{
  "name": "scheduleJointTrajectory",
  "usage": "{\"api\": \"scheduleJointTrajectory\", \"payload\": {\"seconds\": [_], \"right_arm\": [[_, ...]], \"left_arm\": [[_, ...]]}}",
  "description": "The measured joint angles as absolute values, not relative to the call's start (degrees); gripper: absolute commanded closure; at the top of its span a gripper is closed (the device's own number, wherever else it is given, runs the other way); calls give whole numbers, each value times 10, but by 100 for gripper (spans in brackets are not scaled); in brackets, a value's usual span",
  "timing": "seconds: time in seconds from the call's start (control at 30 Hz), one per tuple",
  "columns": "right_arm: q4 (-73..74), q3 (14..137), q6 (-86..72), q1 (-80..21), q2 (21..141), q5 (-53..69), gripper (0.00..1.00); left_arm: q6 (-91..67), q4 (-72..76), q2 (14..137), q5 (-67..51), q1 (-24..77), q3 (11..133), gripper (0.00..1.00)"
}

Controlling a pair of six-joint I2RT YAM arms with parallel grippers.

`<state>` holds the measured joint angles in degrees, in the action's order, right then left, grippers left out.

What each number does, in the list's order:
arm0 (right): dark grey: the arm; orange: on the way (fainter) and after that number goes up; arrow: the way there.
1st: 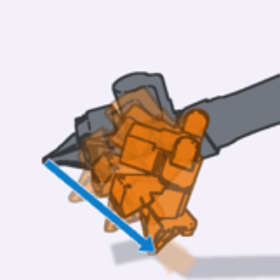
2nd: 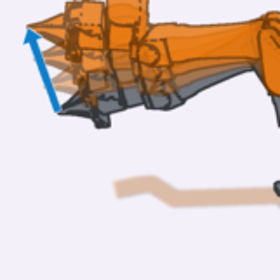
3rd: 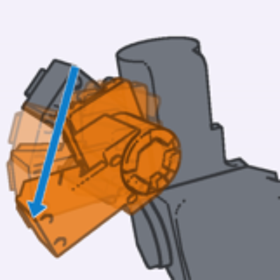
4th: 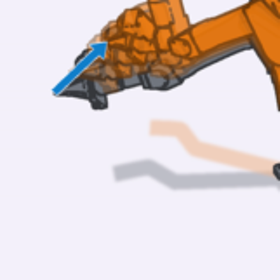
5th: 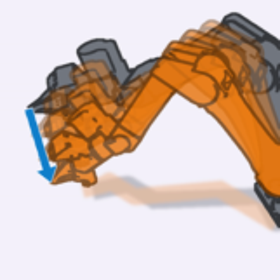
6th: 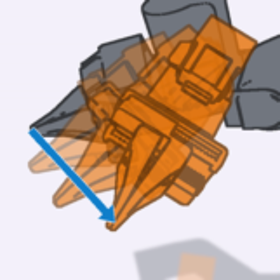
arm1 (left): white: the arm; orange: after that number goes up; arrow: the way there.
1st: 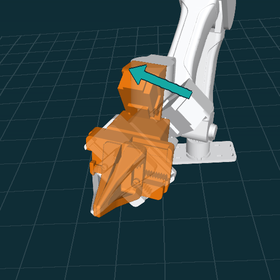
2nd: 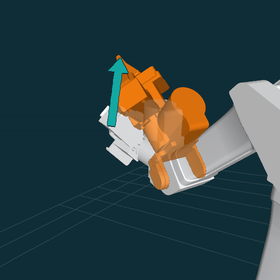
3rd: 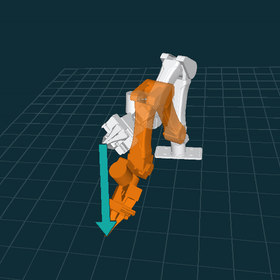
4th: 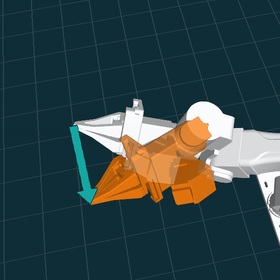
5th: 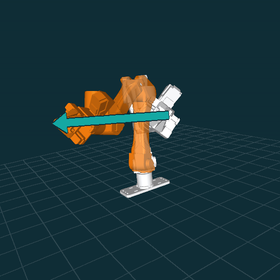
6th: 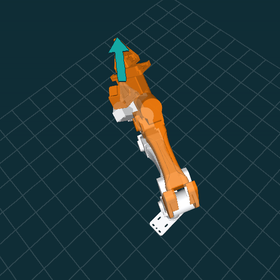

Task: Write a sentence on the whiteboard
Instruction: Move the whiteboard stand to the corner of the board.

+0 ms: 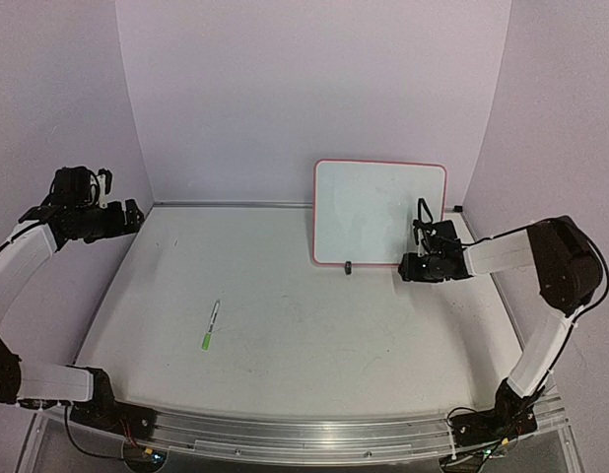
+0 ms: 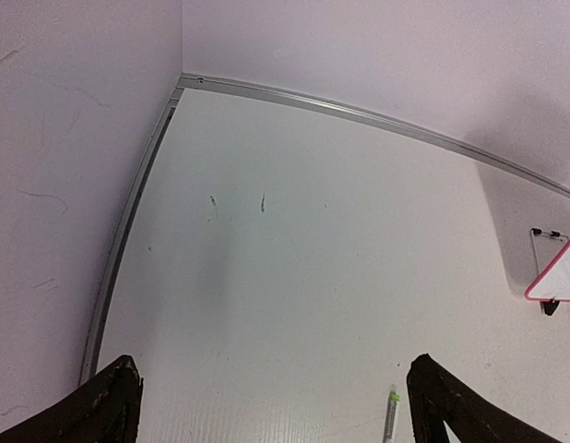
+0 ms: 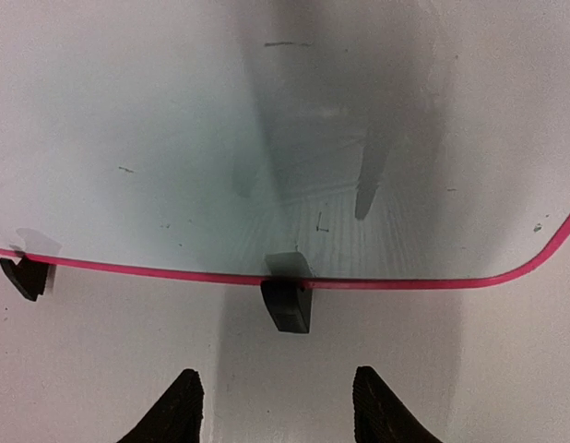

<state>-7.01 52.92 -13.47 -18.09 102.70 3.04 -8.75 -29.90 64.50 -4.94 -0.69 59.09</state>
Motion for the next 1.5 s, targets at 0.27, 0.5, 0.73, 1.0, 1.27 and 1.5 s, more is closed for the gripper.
{"api": "scheduleJointTrajectory", "payload": {"seconds": [0.27, 0.5, 0.73, 1.0, 1.27, 1.5], "right_arm": [[-92, 543, -117, -181, 1064, 17, 58], [-96, 566, -115, -181, 1079, 13, 59], [-96, 575, -124, -184, 1086, -9, 61], [-94, 575, -140, -188, 1097, -33, 62], [-94, 582, -146, -191, 1106, -36, 66], [-95, 589, -145, -200, 1119, -38, 74]], "left_arm": [[-88, -298, 645, -65, -7, 591, 1], [-88, -297, 645, -75, -7, 591, 1], [-88, -296, 645, -79, -7, 591, 1], [-88, -294, 645, -87, -7, 588, 1], [-88, -294, 645, -94, -7, 585, 0], [-89, -294, 645, -95, -7, 585, 1]]}}
